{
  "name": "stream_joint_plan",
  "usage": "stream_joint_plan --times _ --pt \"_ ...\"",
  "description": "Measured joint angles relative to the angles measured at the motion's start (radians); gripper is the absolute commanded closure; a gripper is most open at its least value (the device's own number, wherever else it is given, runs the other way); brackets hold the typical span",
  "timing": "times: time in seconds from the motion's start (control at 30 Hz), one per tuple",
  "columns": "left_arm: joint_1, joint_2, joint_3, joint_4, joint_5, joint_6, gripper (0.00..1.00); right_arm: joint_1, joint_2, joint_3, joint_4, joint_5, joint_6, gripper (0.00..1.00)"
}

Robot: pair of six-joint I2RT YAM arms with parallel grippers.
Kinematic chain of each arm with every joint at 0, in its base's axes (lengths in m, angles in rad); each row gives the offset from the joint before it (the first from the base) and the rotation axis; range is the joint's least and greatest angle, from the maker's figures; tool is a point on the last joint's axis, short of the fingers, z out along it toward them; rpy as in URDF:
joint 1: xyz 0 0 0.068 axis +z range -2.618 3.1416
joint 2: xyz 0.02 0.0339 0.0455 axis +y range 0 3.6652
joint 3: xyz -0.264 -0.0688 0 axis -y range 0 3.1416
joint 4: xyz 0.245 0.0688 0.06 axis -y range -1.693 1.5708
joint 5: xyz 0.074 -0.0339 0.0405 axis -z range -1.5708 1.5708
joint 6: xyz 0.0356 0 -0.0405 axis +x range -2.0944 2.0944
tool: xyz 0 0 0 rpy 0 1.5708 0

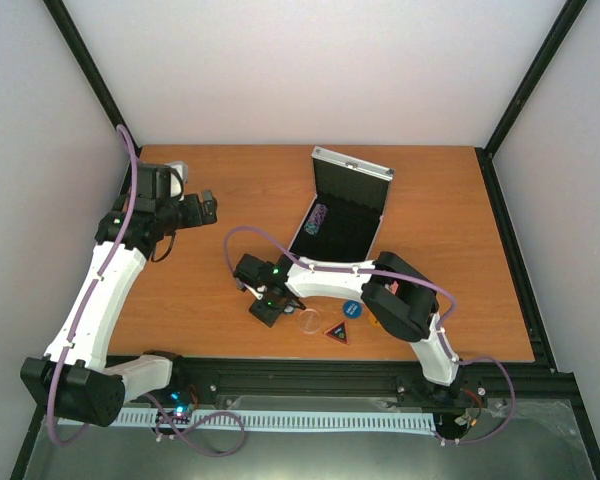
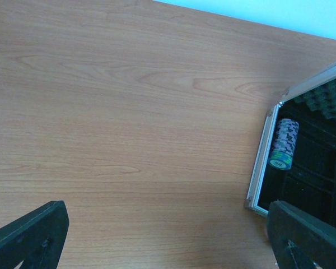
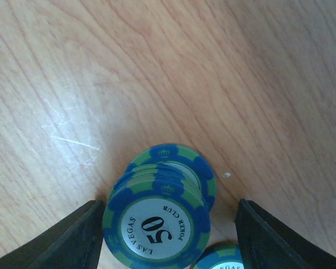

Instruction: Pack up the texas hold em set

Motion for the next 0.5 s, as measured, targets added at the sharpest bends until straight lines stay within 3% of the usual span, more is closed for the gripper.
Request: stream_joint_plan --times 0.5 --pt "0.0 0.0 0.0 0.0 0.0 0.0 0.0 0.0 0.0 0.0 0.001 -0.001 -0.003 0.43"
